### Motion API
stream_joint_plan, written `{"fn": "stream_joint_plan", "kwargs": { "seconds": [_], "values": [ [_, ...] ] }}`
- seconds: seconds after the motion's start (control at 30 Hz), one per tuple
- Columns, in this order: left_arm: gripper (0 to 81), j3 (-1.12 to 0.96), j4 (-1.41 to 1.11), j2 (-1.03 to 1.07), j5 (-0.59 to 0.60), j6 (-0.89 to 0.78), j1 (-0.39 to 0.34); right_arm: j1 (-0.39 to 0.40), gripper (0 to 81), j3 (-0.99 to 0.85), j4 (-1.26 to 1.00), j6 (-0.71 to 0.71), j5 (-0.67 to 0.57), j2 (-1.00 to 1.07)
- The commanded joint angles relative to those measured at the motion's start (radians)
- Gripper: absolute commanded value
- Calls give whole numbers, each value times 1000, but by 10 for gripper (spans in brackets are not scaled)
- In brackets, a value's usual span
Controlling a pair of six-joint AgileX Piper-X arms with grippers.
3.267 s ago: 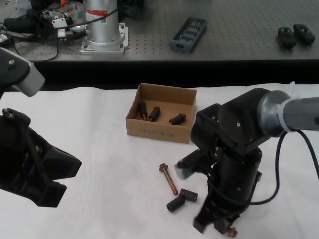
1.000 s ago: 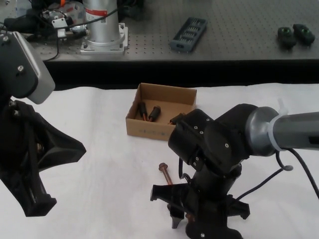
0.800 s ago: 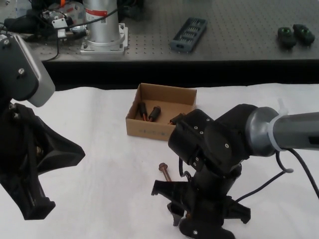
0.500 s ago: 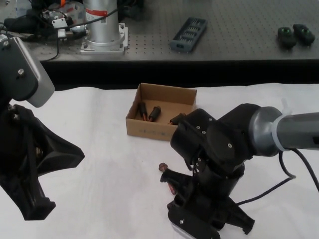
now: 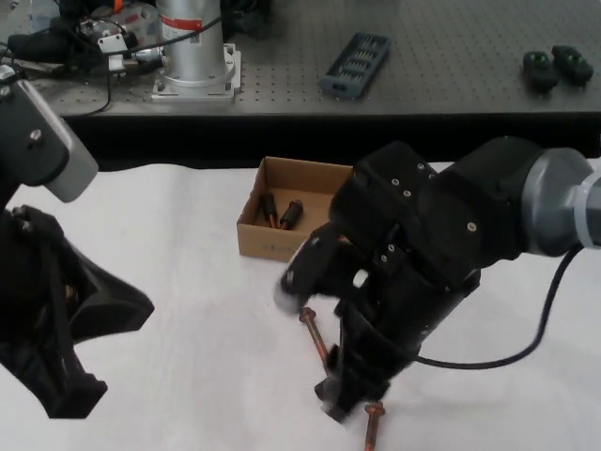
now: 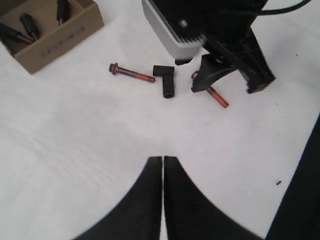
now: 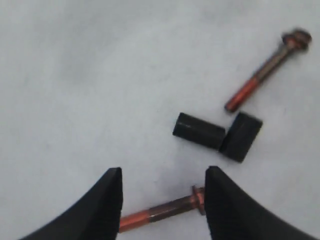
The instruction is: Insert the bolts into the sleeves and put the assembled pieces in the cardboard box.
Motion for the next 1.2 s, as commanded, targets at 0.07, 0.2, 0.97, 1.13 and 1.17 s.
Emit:
{"fn": "stream_joint_plan", "kwargs": {
  "seconds": [0.07,0.2,0.97,1.13,1.17],
  "values": [
    [7,0,66,-5,-8,-19,1,1,379,8,15,323,-5,-12],
    [7,0,100,-5,-8,-19,1,1,379,37,34,565,71,-12],
    [7,0,102,-5,-8,-19,1,24,304,104,-82,902,123,-10],
    [7,0,102,-5,-8,-19,1,37,304,104,-99,897,131,-10],
    [7,0,102,-5,-8,-19,1,41,304,104,-103,880,131,-7]
  ]
}}
